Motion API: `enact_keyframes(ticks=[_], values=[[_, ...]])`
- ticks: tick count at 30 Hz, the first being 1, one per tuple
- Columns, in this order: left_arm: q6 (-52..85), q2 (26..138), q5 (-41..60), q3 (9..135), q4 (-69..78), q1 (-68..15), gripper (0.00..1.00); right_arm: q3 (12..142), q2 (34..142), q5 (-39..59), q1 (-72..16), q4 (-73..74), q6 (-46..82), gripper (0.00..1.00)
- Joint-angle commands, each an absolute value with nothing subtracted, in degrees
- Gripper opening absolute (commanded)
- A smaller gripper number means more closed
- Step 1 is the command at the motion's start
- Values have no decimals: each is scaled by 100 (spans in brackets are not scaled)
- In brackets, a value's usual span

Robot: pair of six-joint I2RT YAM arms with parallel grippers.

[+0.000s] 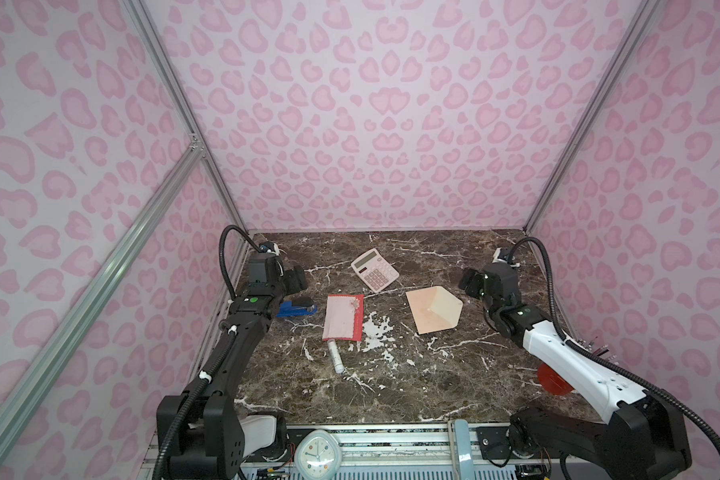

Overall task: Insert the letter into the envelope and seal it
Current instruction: 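Move both grippers toward the red-bordered letter paper on the table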

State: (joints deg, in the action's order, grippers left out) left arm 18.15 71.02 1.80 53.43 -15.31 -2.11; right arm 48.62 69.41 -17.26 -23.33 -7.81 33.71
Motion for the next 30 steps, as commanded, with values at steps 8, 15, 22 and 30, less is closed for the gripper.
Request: enact_keyframes(ticks=[8,15,22,30], values=[[3189,6628,2106,4750,-2662,-500,83,5685,8092,-1084,-3939,-1065,5080,91],[3286,6725,2684,4487,-2661,-518,83,6104,9066,-445,-4244,-618,5620,86],[3457,6896,2752,4190,-2596,-502,85,6553,9888,201,-4411,-457,5804,79],[3653,7161,2881,3934,-2358,-509,85,7187,10702,861,-4632,-502,5568,70]])
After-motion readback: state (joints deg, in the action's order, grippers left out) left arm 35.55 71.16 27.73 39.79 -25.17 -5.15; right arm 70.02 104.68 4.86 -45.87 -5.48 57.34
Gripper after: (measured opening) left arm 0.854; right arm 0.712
